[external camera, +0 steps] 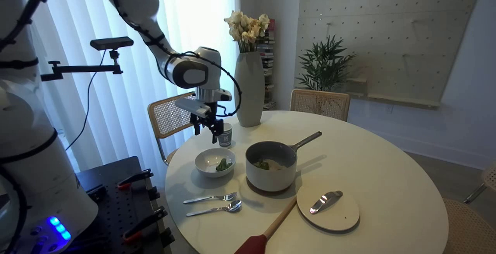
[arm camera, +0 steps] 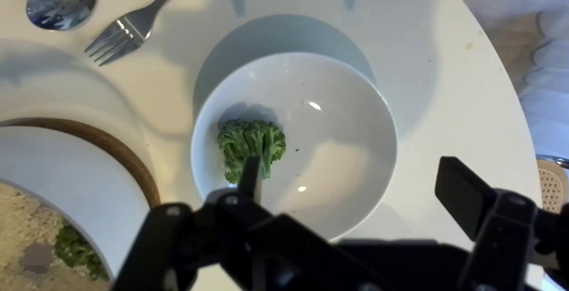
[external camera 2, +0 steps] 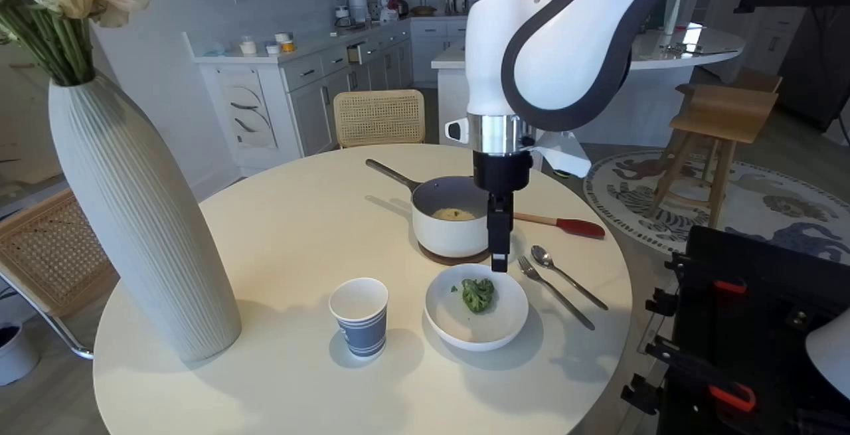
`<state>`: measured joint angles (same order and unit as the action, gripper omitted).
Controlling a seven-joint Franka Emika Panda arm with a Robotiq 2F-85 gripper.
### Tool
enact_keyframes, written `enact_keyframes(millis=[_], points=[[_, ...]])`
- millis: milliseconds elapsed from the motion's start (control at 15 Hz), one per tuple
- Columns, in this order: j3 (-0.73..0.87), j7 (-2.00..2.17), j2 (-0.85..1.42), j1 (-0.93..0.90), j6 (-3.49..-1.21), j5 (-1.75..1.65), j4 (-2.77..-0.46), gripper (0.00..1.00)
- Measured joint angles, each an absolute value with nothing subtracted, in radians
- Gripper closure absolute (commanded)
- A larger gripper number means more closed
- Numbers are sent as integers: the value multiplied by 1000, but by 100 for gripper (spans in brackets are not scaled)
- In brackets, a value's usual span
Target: Move the broccoli in the white bowl to the silver pot
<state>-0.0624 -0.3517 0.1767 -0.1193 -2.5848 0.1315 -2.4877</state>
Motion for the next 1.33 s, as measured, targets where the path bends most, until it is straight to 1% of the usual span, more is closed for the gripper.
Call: enact_keyframes(millis=[267,600,1067,1333], points=[[-65,-335,260,-109,-2722,62,-2474,0],[-47,-213,354,-115,-2878,-94,-2463,0],[-24,-149,469,-135,-2915,-142,-2386,0],[0,-123,531,-175,-2921,-145,-2341,0]])
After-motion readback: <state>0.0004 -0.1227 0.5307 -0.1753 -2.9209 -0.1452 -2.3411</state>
